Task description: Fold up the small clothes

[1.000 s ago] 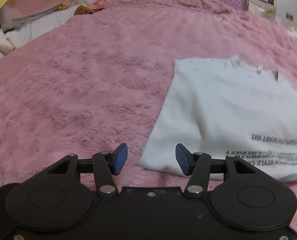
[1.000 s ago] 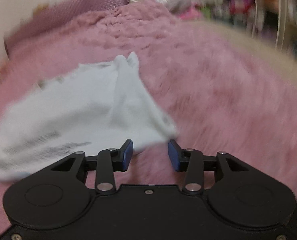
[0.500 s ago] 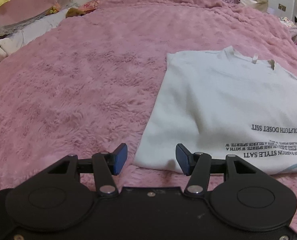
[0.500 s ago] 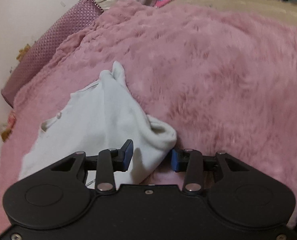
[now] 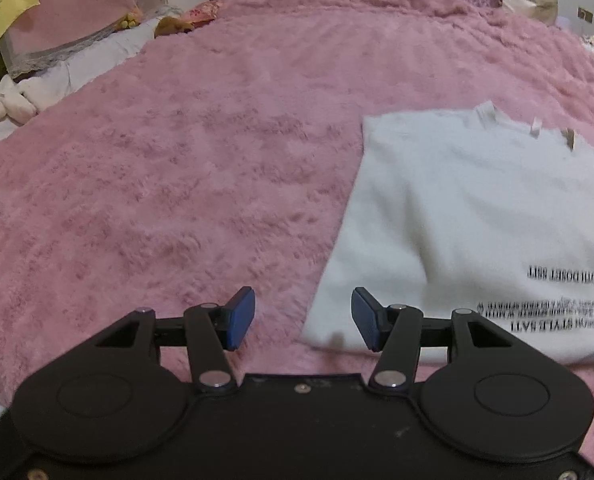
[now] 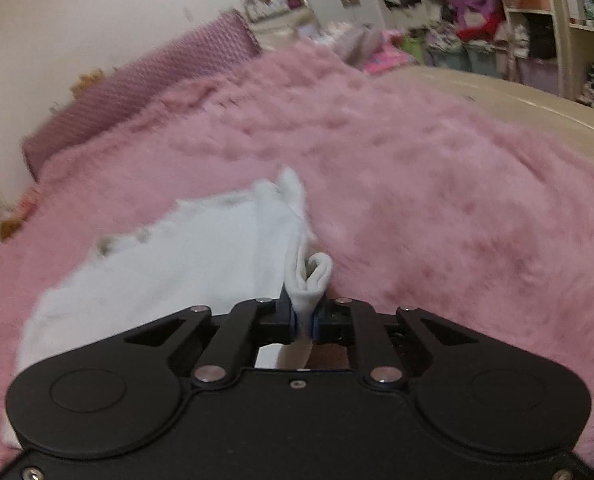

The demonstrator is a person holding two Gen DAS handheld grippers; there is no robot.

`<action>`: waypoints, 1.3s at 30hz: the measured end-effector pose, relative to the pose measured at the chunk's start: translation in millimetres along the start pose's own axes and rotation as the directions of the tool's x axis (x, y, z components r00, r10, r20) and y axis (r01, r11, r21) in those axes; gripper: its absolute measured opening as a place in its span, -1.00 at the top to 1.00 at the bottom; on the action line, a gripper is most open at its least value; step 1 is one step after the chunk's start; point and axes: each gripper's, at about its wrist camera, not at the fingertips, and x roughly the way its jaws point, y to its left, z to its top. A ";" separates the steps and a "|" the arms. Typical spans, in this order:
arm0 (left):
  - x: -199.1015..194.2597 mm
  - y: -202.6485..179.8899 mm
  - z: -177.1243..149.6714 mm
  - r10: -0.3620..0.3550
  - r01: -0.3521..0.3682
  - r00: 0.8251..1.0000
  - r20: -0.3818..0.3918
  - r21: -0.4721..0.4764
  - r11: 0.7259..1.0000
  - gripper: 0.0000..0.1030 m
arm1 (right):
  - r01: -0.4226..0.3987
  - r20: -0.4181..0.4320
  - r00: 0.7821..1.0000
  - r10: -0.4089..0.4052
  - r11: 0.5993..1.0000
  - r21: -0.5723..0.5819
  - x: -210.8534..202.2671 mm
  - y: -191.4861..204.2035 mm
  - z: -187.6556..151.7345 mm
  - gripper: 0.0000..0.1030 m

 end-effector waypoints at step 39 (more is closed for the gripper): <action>70.5 12.6 66.9 0.092 -0.096 0.995 0.045 0.103 0.990 -0.07 | -0.218 0.015 0.975 0.220 0.973 -0.072 -6.9 84.1 -3.5 0.92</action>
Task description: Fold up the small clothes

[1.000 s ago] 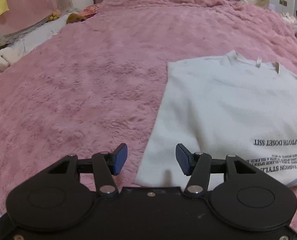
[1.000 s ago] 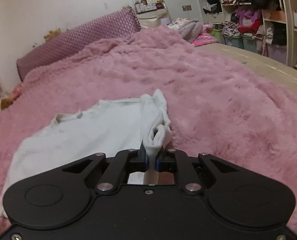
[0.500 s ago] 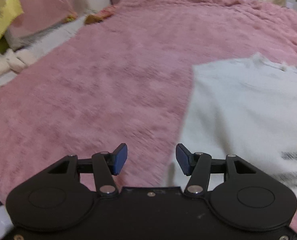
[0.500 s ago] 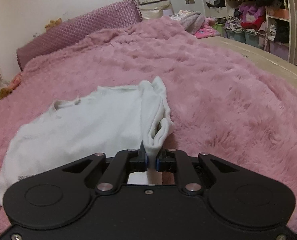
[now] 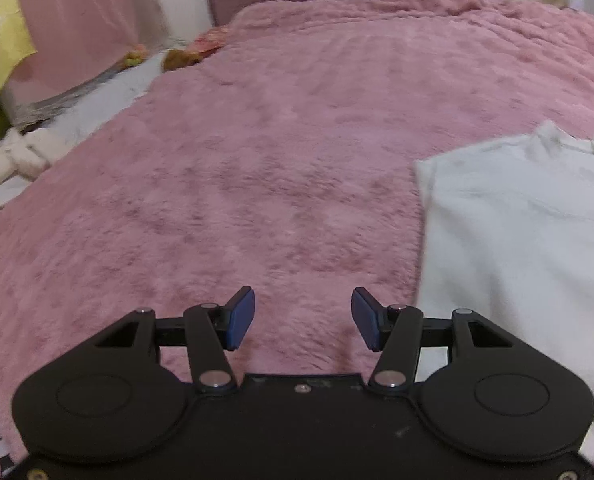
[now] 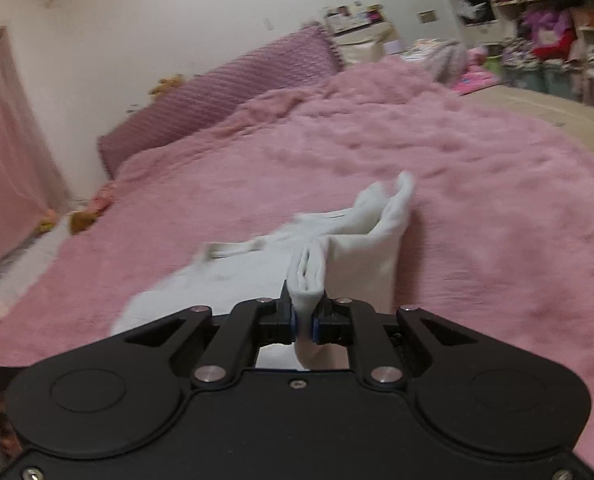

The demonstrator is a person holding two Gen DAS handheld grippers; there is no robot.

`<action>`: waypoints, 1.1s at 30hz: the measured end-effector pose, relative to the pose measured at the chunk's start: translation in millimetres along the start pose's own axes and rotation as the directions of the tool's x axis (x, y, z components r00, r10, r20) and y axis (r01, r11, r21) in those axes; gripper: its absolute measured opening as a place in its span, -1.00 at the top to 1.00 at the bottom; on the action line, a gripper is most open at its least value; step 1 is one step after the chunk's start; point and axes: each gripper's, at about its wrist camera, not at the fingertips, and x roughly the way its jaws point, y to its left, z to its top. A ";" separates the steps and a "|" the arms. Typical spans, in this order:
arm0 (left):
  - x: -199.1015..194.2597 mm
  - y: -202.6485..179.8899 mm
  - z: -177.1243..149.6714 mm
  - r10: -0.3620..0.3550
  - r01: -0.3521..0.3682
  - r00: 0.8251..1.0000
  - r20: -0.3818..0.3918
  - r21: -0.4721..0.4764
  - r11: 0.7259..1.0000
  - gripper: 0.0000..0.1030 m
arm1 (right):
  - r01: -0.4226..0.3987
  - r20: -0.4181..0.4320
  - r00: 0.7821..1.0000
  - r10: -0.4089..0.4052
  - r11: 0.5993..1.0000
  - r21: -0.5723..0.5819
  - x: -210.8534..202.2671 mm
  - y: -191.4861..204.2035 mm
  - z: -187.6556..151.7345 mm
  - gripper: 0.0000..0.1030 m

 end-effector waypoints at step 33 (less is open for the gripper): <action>11.4 13.5 12.0 -0.162 0.161 0.984 -0.068 -0.015 0.987 -0.07 | -0.146 -0.155 0.980 0.127 0.982 -0.116 24.2 130.3 -28.2 0.92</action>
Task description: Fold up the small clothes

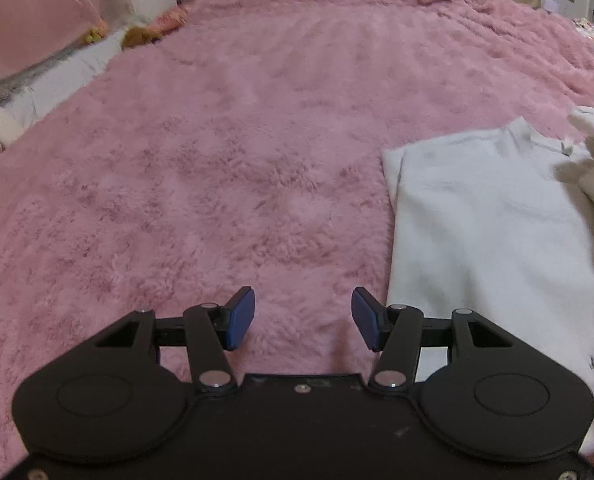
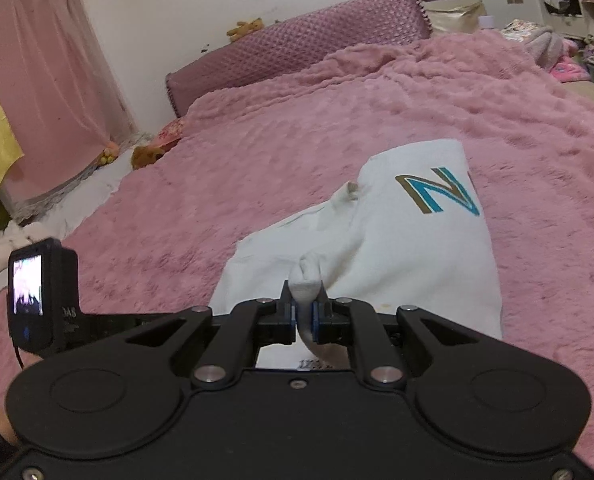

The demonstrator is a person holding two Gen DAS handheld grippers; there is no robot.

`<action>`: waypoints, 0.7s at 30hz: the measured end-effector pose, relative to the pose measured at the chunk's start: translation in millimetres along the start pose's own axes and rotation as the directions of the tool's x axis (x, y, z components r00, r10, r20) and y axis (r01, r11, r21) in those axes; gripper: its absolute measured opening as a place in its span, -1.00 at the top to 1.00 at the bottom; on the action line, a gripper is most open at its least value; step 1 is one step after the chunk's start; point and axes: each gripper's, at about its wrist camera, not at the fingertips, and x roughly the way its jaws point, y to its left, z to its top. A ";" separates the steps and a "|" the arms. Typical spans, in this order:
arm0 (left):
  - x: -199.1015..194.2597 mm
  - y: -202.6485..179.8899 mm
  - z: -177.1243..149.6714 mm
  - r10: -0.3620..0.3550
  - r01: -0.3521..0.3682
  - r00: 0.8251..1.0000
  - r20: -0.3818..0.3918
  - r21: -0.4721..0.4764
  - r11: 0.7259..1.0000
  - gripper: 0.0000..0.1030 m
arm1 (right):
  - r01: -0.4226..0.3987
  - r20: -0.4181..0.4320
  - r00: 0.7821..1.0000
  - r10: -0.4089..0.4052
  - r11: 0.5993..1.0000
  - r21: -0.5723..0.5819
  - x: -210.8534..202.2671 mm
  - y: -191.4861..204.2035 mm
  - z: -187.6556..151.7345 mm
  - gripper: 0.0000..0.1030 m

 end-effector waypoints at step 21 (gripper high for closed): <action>-81.0 51.5 -44.2 0.060 -0.059 0.998 -0.026 0.038 0.998 -0.07 | -0.140 -0.068 0.989 0.135 0.987 -0.073 9.2 71.5 -22.9 0.92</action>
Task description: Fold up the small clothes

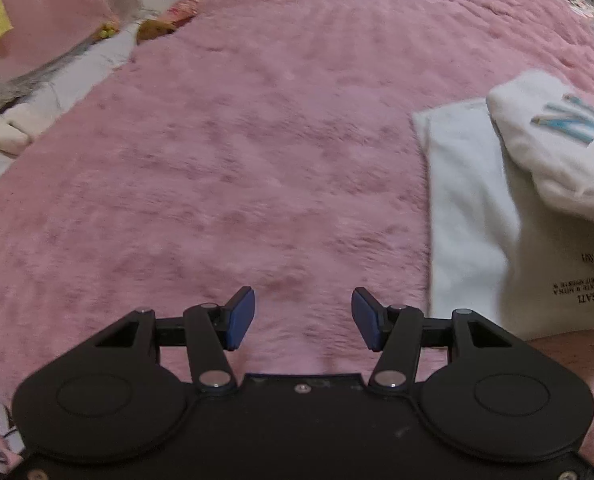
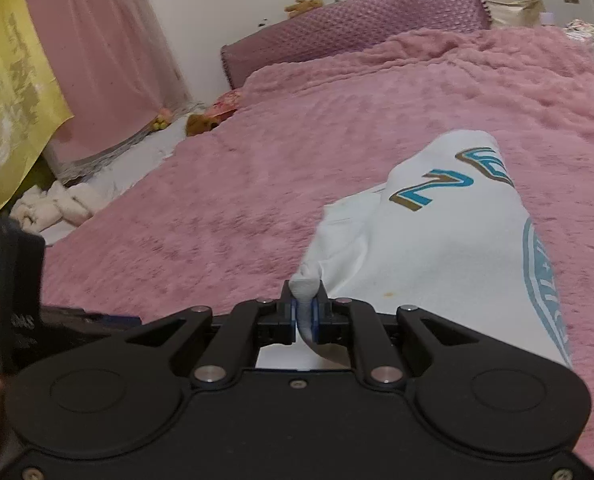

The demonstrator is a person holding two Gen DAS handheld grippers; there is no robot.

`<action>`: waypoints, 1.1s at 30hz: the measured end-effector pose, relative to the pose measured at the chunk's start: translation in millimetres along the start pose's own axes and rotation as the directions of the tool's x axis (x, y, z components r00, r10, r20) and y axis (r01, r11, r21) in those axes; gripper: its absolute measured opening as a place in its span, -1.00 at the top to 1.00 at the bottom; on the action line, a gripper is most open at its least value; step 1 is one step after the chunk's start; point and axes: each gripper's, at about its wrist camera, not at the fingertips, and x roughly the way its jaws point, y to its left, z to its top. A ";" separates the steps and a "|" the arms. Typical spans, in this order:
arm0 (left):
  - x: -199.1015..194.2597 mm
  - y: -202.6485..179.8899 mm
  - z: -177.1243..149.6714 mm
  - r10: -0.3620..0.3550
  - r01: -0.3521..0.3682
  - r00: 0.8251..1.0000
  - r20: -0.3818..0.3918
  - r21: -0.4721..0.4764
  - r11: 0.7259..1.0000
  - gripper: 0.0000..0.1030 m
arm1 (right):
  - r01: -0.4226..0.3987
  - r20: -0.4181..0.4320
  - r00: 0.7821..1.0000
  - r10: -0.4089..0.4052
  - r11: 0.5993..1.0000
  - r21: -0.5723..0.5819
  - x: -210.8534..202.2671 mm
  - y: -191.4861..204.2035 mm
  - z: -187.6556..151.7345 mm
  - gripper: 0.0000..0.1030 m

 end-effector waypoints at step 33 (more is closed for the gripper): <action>13.8 -28.8 -3.4 -0.015 0.019 0.998 -0.059 0.068 0.997 -0.08 | -0.052 -0.222 0.974 0.036 0.996 -0.067 64.9 24.1 -79.9 0.48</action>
